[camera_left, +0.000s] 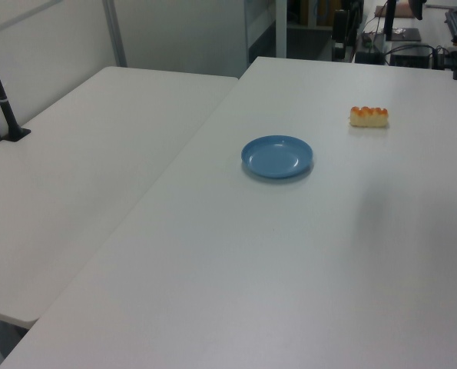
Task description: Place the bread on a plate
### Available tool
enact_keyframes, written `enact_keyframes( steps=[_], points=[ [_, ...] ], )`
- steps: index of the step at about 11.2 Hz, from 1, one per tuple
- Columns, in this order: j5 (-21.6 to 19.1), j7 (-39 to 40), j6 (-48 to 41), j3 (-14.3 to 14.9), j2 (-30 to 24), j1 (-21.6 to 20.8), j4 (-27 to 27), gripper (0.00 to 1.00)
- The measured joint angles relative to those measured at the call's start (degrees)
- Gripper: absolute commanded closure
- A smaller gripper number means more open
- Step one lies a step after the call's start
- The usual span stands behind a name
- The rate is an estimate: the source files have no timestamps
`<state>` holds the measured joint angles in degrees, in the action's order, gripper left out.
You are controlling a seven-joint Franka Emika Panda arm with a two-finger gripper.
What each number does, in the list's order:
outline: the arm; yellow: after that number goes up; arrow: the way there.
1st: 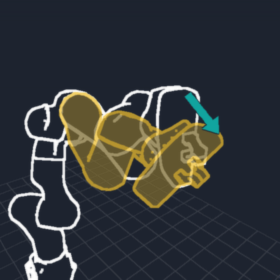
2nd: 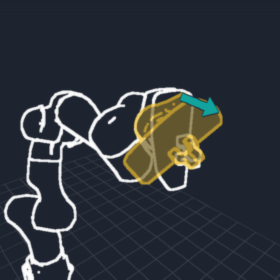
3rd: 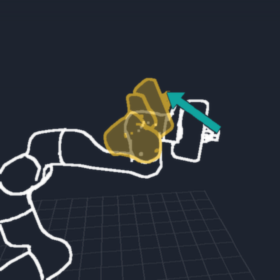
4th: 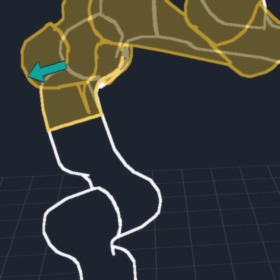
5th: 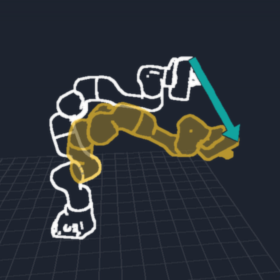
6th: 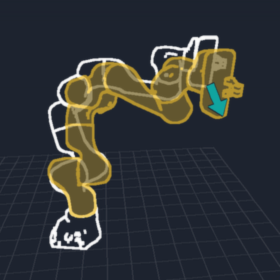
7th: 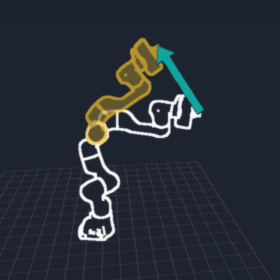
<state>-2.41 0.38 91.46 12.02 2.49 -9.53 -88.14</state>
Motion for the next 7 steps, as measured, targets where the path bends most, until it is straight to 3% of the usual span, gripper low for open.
enact_keyframes(
  steps=[3,7],
  points=[
    [0.35,3.58,0.00,0.38,0.67,0.13,-0.66,0.00],
    [0.53,15.36,1.13,7.34,5.11,0.33,-1.18,0.00]
  ],
)
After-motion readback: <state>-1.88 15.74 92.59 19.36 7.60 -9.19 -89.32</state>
